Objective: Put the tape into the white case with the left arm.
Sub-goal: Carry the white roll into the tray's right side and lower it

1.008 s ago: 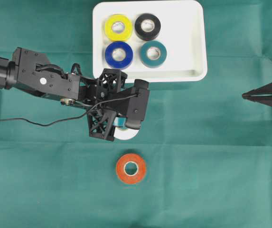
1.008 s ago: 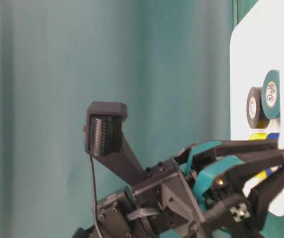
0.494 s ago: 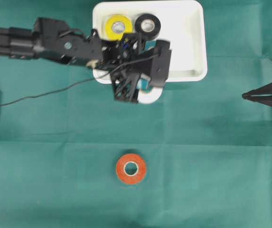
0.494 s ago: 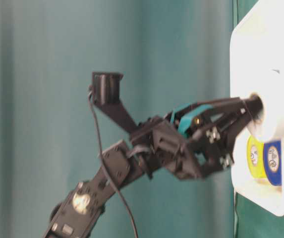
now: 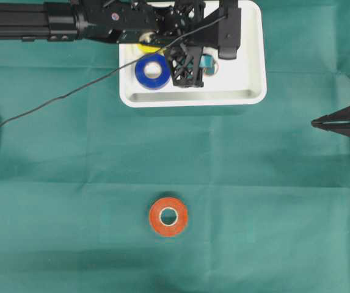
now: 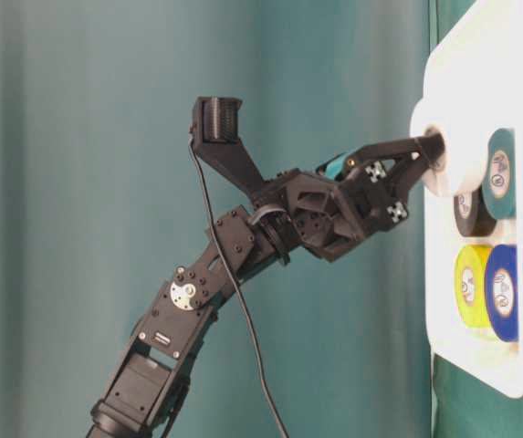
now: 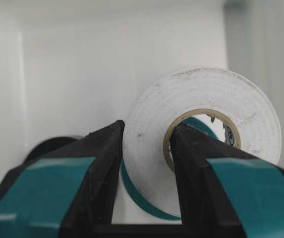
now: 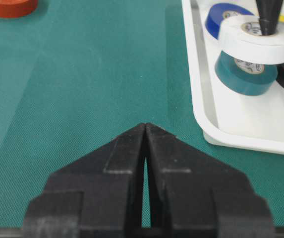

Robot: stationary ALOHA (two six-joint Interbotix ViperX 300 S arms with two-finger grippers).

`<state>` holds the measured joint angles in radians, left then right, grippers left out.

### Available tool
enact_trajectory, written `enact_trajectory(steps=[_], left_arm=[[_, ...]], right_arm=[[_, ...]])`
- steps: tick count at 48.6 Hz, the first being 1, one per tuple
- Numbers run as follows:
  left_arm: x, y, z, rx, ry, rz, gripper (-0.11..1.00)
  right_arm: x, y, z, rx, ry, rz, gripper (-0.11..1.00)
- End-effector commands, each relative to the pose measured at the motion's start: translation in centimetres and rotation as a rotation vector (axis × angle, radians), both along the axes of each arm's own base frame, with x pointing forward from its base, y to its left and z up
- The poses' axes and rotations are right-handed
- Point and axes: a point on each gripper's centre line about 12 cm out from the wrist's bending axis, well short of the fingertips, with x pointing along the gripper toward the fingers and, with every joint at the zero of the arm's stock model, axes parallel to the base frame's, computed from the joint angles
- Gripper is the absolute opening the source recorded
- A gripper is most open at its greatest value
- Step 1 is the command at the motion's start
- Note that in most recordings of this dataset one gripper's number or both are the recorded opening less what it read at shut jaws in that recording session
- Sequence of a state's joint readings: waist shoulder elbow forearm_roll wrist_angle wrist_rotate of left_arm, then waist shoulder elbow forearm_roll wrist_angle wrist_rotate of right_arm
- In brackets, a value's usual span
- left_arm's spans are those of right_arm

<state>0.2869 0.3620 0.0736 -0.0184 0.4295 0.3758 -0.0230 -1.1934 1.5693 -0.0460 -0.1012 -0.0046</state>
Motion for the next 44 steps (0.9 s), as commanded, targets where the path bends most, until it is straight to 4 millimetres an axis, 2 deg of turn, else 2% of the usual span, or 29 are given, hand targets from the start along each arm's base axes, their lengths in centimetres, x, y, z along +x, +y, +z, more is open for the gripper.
enact_trajectory(steps=[1,29,30,39,42,44], left_arm=[[0.72,0.45,2.68,0.015,-0.069,0.008,0.28],[0.9,0.25,2.02,0.009,-0.058,0.007,0.29],[0.93,0.26,2.08,0.008,-0.06,0.008,0.32],[0.99,-0.14,2.18,0.009,-0.061,0.0,0.85],[0.98,-0.22,2.3,0.009,-0.064,-0.001,0.96],[0.98,-0.39,2.32,0.009,-0.064,-0.004,0.99]], right_arm=[[0.22,-0.02,0.52,-0.002,-0.017,-0.001,-0.09],[0.2,-0.02,0.46,-0.003,-0.015,0.0,-0.09],[0.2,-0.02,0.46,-0.003,-0.015,0.0,-0.09],[0.22,-0.02,0.52,-0.003,-0.017,0.0,-0.09],[0.22,-0.02,0.52,-0.003,-0.017,0.0,-0.09],[0.22,-0.02,0.5,-0.002,-0.015,-0.001,-0.09]])
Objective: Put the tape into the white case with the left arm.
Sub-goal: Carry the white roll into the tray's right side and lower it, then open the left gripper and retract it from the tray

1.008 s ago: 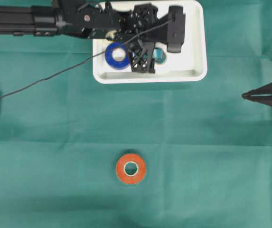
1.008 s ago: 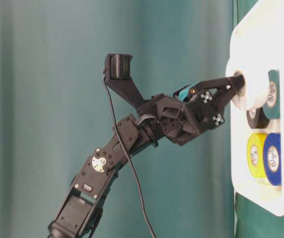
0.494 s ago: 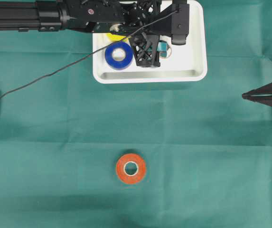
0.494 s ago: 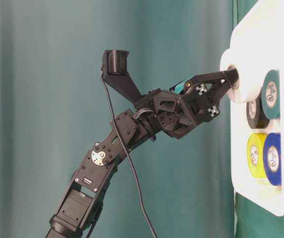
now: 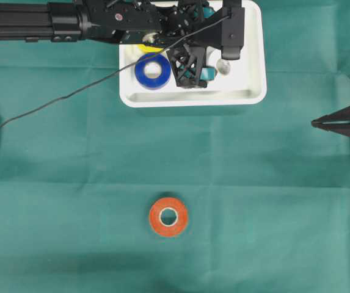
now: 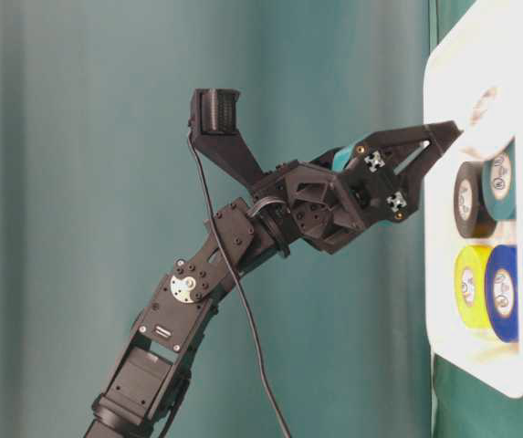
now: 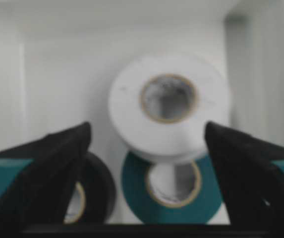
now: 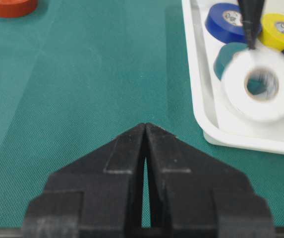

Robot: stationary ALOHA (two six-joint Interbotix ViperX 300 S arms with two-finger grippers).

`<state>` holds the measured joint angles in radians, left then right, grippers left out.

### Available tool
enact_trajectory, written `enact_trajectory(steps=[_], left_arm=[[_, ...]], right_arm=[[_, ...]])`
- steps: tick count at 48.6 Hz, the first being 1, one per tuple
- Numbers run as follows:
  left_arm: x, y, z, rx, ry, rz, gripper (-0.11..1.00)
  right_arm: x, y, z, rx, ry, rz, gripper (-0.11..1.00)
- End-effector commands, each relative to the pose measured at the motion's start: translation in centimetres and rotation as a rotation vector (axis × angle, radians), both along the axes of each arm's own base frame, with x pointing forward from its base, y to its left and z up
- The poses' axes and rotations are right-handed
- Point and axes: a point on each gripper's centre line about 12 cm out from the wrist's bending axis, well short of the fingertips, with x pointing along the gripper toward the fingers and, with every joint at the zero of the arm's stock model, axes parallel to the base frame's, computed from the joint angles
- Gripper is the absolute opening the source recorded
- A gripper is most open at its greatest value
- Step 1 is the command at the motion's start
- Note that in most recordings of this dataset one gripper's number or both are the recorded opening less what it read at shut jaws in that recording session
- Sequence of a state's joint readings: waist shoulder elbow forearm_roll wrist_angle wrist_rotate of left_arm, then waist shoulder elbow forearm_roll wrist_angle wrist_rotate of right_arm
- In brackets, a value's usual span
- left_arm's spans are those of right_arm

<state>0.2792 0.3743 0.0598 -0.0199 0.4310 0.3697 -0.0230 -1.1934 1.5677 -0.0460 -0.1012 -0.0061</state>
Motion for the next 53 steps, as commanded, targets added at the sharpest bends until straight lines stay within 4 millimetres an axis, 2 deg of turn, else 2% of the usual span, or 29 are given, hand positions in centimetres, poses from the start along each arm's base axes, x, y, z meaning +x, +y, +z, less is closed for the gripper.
enact_trajectory(steps=[1,14,22,43,53], left_arm=[[0.5,-0.1,2.5,0.014,-0.063,-0.002,1.0],[0.1,-1.0,2.7,0.011,-0.056,-0.014,1.0],[-0.9,-2.3,3.4,0.009,-0.053,-0.036,1.0],[-6.2,-8.0,4.6,-0.022,-0.033,-0.107,0.99],[-9.0,-9.7,4.7,-0.053,-0.024,-0.106,0.99]], right_arm=[[0.2,0.0,0.5,0.0,-0.015,-0.001,-0.09],[0.2,0.0,0.4,-0.002,-0.014,0.0,-0.09],[0.2,0.0,0.5,-0.002,-0.015,0.0,-0.09],[0.2,0.0,0.4,-0.002,-0.014,0.0,-0.09],[0.2,0.0,0.5,-0.002,-0.015,0.0,-0.09]])
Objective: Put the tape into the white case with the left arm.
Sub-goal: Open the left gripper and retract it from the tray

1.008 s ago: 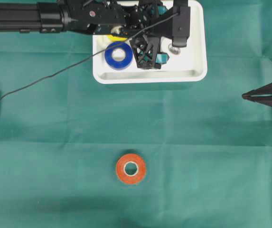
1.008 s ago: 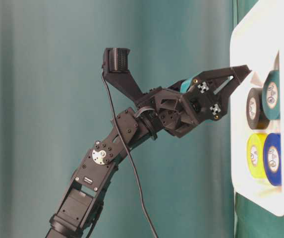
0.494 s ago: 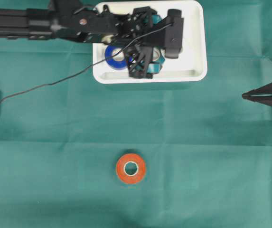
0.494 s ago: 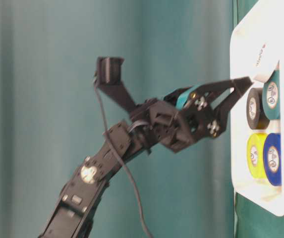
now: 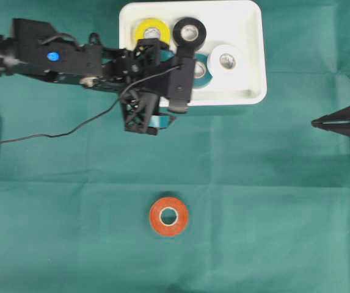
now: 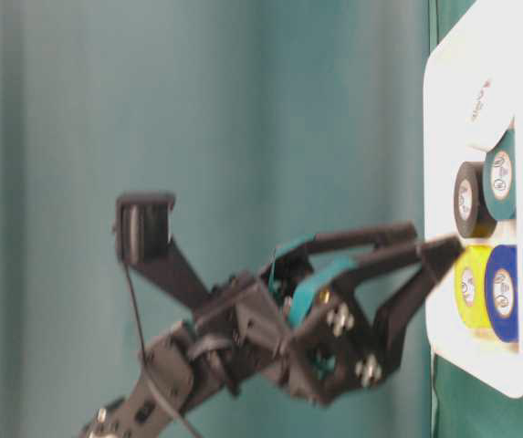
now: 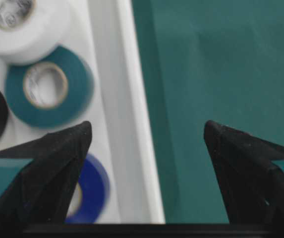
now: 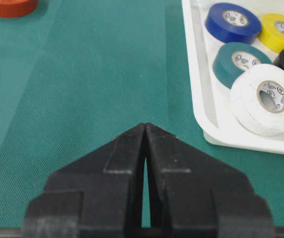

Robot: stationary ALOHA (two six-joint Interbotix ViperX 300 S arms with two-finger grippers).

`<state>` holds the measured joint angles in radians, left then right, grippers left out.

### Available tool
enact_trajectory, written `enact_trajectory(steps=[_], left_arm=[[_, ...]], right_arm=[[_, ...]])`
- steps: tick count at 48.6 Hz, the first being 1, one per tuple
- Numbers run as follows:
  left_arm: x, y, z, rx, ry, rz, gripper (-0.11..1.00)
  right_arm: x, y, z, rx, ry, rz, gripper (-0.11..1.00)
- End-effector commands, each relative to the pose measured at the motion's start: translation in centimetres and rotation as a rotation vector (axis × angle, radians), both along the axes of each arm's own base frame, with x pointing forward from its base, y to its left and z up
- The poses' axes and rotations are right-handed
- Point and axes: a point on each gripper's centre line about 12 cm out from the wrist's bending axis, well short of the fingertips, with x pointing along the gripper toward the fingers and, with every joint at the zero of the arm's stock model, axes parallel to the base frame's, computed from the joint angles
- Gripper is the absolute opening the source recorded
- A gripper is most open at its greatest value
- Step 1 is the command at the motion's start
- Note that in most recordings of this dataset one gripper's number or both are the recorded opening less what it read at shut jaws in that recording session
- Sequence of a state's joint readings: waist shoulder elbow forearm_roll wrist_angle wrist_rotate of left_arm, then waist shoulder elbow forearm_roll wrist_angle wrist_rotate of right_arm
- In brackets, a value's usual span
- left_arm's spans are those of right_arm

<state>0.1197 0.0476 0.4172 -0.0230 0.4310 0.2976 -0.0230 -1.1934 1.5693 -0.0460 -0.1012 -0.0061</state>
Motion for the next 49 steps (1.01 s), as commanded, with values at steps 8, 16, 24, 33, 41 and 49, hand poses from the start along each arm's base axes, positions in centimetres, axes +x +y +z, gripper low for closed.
enact_trajectory(steps=[8,16,24,33,41,49], left_arm=[[-3.2,-1.5,1.4,-0.018,-0.028,-0.005,0.99],[-5.2,-2.4,1.1,-0.036,-0.015,-0.003,0.99],[-7.1,-3.3,0.9,-0.05,-0.011,-0.01,0.99],[-9.0,-4.0,0.9,-0.055,-0.029,-0.02,0.99],[-11.1,-4.3,0.6,-0.052,-0.066,-0.029,0.99],[-13.0,-4.6,0.4,-0.052,-0.086,-0.042,0.99]], right_arm=[[0.2,0.0,0.5,-0.002,-0.017,0.0,-0.09],[0.2,0.0,0.5,-0.002,-0.015,0.0,-0.09],[0.2,0.0,0.5,-0.002,-0.015,0.0,-0.09],[0.2,0.0,0.5,-0.002,-0.015,0.0,-0.09],[0.2,0.0,0.5,-0.002,-0.017,0.0,-0.09],[0.2,0.0,0.5,0.0,-0.017,-0.001,-0.09]])
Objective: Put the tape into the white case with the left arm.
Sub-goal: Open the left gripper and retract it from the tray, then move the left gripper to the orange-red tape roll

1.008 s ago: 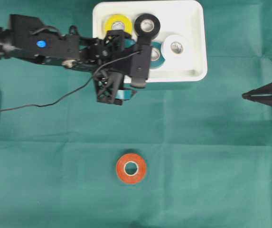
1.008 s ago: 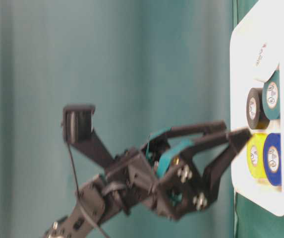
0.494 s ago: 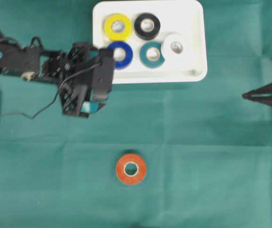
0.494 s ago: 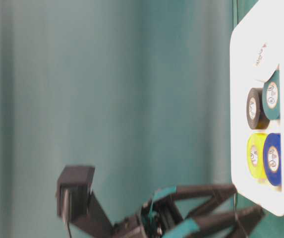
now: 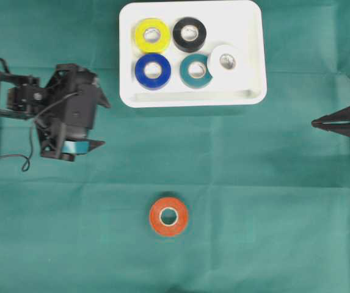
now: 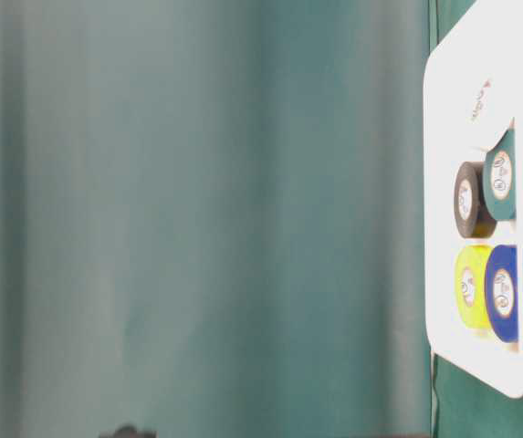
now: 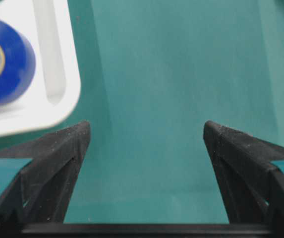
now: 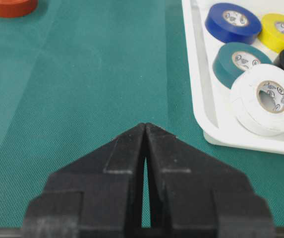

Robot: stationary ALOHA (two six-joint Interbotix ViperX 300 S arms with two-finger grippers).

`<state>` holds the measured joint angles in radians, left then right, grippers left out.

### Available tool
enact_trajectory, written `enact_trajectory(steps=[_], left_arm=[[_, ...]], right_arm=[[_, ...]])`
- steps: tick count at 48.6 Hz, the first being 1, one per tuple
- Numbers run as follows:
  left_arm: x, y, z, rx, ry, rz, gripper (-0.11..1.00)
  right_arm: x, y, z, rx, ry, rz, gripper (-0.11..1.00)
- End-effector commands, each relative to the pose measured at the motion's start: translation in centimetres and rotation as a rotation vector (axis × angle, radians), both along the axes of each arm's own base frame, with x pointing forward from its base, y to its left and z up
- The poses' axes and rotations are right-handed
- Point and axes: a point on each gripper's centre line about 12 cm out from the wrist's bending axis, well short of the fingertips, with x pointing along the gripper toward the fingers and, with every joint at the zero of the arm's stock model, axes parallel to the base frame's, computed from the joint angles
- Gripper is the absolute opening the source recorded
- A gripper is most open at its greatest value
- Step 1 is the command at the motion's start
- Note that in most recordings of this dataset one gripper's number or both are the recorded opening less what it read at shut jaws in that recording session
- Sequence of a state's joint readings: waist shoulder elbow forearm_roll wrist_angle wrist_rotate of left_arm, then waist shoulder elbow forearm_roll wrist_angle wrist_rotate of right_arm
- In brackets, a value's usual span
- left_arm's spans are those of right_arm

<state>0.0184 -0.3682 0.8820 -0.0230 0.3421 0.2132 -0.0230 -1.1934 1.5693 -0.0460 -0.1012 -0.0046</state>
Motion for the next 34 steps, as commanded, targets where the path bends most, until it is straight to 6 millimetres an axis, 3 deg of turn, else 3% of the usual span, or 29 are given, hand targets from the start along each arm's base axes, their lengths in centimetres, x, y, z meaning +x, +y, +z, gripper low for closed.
enact_trajectory(steps=[1,13,34], left_arm=[[-0.6,-0.3,1.0,-0.002,-0.046,-0.007,0.99],[-3.0,-0.3,0.2,-0.006,-0.049,-0.005,0.99],[-3.0,-0.4,0.0,-0.008,-0.046,-0.004,0.99]], right_arm=[[0.2,0.0,0.5,-0.003,-0.017,0.0,-0.09],[0.2,0.0,0.5,-0.003,-0.017,0.0,-0.09],[0.2,0.0,0.5,-0.003,-0.017,0.0,-0.09]])
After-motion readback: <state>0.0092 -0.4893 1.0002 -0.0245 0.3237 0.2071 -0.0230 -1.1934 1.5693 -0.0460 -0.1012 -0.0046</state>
